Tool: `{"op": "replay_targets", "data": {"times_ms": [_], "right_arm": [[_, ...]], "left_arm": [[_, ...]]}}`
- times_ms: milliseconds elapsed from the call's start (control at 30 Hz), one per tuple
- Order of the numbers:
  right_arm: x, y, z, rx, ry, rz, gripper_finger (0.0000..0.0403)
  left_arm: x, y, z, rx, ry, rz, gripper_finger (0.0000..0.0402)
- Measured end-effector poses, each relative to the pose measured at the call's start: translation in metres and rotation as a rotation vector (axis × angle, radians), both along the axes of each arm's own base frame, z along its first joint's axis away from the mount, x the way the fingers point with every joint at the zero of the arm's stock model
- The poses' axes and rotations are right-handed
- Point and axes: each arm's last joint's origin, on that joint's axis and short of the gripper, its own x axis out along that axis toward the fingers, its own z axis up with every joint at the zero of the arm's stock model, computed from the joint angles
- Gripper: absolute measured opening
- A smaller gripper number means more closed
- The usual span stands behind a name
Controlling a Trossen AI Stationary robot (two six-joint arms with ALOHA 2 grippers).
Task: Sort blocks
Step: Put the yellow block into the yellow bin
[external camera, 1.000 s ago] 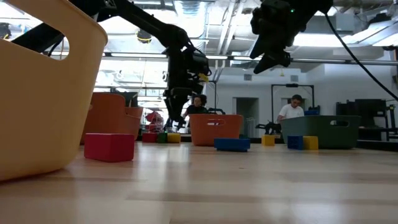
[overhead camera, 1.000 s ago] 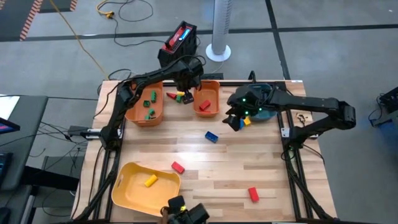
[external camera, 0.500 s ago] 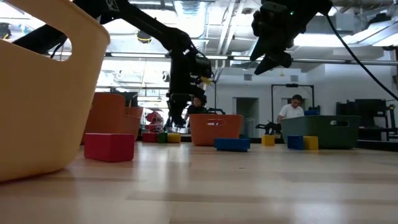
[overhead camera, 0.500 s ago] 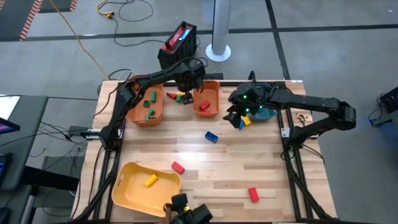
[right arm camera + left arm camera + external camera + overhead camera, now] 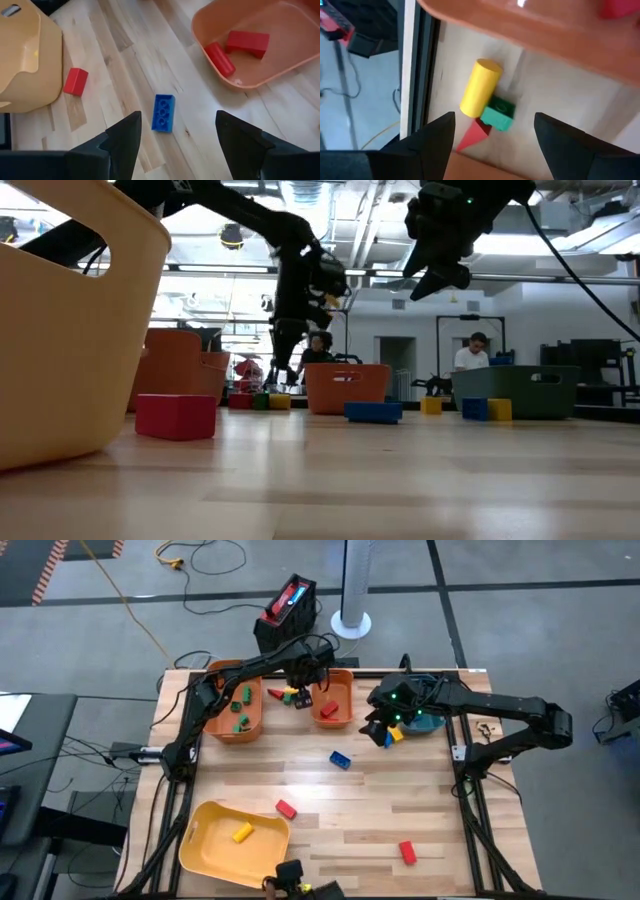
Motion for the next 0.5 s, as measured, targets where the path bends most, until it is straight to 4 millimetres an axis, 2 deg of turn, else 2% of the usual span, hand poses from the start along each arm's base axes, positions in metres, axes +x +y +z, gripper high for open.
{"op": "replay_targets", "data": {"times_ms": [133, 300, 367, 500], "right_arm": [[-0.002, -0.002, 0.000, 0.002, 0.017, -0.003, 0.0265], [-0.008, -0.013, 0.018, -0.037, 0.039, -0.036, 0.0265], [-0.016, -0.023, 0.019, -0.063, 0.092, -0.087, 0.0265], [-0.032, -0.056, 0.008, -0.086, 0.187, -0.141, 0.0265]], "left_arm": [[0.010, -0.013, 0.023, 0.056, -0.046, -0.020, 0.0265], [0.017, -0.031, 0.034, -0.077, -0.160, 0.036, 0.0265], [0.019, -0.041, 0.049, -0.061, -0.250, 0.013, 0.0261], [0.016, -0.056, 0.094, 0.049, -0.479, -0.034, 0.0240]]}}
